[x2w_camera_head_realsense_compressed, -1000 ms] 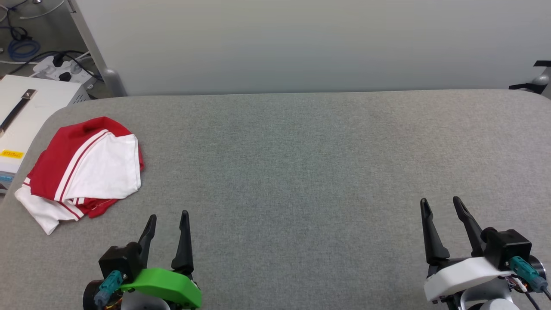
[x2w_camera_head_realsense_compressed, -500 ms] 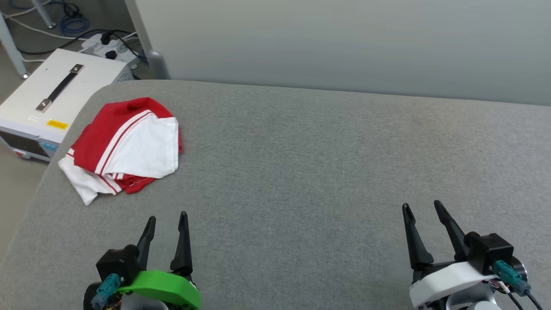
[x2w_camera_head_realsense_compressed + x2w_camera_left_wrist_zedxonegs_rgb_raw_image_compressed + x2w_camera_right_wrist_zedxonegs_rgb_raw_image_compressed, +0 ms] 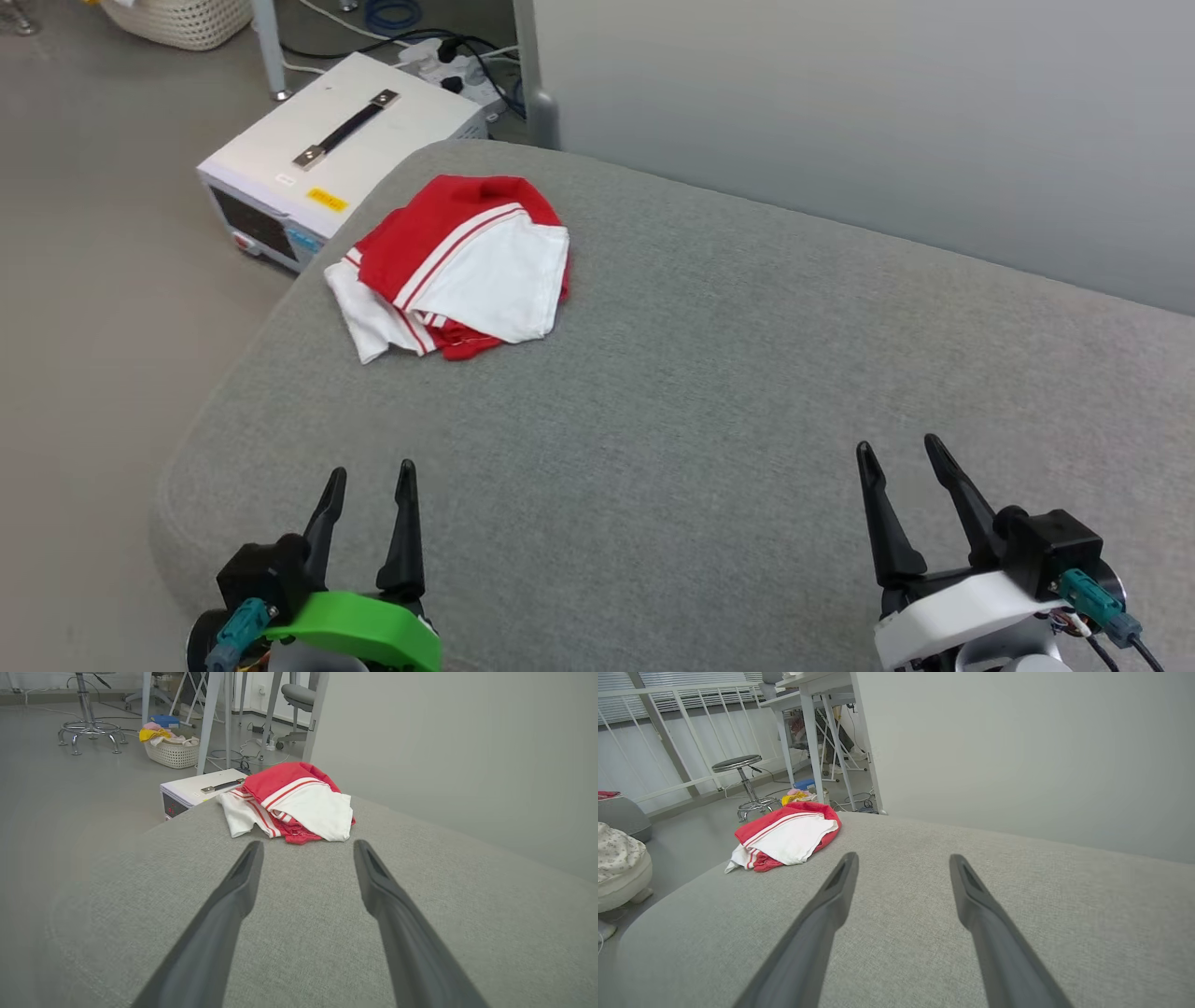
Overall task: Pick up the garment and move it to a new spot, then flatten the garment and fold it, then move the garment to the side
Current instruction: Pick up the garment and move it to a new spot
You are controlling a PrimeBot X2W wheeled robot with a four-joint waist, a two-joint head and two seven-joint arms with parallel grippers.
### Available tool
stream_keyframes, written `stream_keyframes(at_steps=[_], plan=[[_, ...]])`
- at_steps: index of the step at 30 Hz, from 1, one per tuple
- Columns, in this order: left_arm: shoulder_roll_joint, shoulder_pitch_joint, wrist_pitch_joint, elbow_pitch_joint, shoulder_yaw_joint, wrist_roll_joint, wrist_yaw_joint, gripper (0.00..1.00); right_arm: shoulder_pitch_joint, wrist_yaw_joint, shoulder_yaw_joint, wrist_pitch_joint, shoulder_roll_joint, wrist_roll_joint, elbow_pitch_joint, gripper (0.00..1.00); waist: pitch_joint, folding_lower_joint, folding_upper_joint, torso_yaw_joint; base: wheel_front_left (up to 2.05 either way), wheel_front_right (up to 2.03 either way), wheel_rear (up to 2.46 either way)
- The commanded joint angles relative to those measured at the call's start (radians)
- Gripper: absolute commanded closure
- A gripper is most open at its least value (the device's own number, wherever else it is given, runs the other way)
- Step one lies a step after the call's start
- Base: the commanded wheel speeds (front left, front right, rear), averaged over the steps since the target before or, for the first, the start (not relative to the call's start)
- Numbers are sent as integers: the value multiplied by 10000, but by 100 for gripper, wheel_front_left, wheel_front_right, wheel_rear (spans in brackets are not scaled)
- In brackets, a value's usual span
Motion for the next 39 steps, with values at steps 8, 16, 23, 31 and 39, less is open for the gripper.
stream_keyframes(at_steps=[8, 16, 23, 31, 39], plan=[[-26, 126, -57, -105, -96, 48, -25, 0, -13, -7, 50, -93, -18, 68, -31, 0, -143, 0, 0, 1203, 0, 0, 0], [-26, 138, -57, -184, -131, -171, -9, 0, 1, -7, 81, -93, -18, 96, 1, 0, -181, 0, 0, 1401, 0, 0, 0], [-26, 118, -57, -428, -164, -306, -88, 0, -17, -7, 108, -93, -18, 20, -8, 0, -37, 0, 0, 1324, 0, 0, 0], [-26, -383, -57, -488, -147, -695, -211, 0, -316, -7, 151, -93, -18, -468, -216, 0, 866, 0, 0, 822, 0, 0, 0], [791, -2505, -37, 1265, -801, -361, -370, 0, -1018, -7, 238, -93, -140, -801, -648, 0, 2364, 0, 0, -266, 0, 0, 0]])
